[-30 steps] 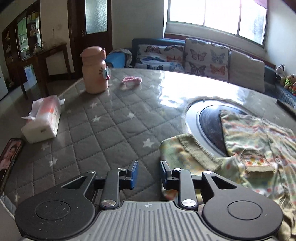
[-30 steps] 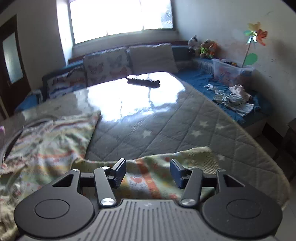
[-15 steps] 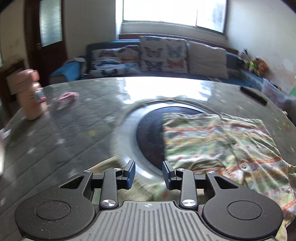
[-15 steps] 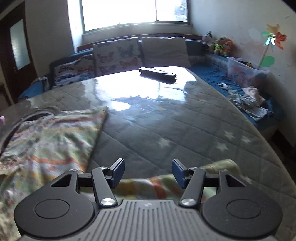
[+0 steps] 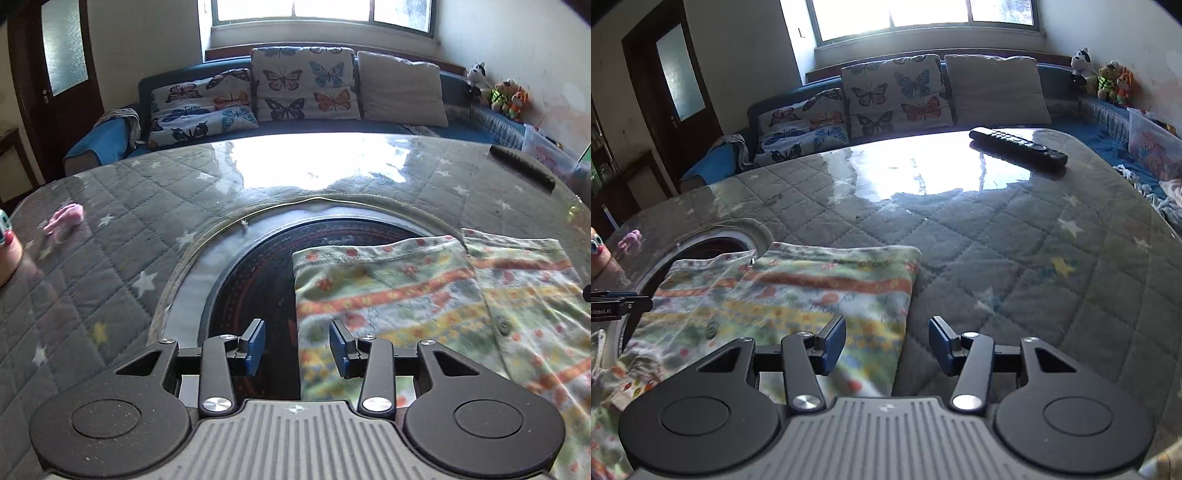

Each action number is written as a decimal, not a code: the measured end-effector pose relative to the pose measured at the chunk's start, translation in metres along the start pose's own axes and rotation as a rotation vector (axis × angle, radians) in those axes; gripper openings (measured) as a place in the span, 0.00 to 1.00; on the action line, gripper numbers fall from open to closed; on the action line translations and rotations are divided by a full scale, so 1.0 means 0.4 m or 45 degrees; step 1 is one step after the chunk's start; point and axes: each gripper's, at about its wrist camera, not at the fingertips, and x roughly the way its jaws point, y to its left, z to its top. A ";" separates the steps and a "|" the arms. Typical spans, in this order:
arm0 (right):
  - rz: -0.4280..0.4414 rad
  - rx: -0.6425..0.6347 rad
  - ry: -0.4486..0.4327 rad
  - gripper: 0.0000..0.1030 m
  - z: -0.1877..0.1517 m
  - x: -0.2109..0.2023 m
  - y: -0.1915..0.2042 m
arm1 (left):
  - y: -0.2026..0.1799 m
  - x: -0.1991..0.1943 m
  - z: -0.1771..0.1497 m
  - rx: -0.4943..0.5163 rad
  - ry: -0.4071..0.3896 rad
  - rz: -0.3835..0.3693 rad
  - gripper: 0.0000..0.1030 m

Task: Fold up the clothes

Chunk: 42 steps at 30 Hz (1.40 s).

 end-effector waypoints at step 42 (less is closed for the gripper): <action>0.148 -0.351 0.039 0.59 -0.019 0.003 0.187 | -0.174 -0.067 -0.060 0.399 -0.160 -0.175 0.32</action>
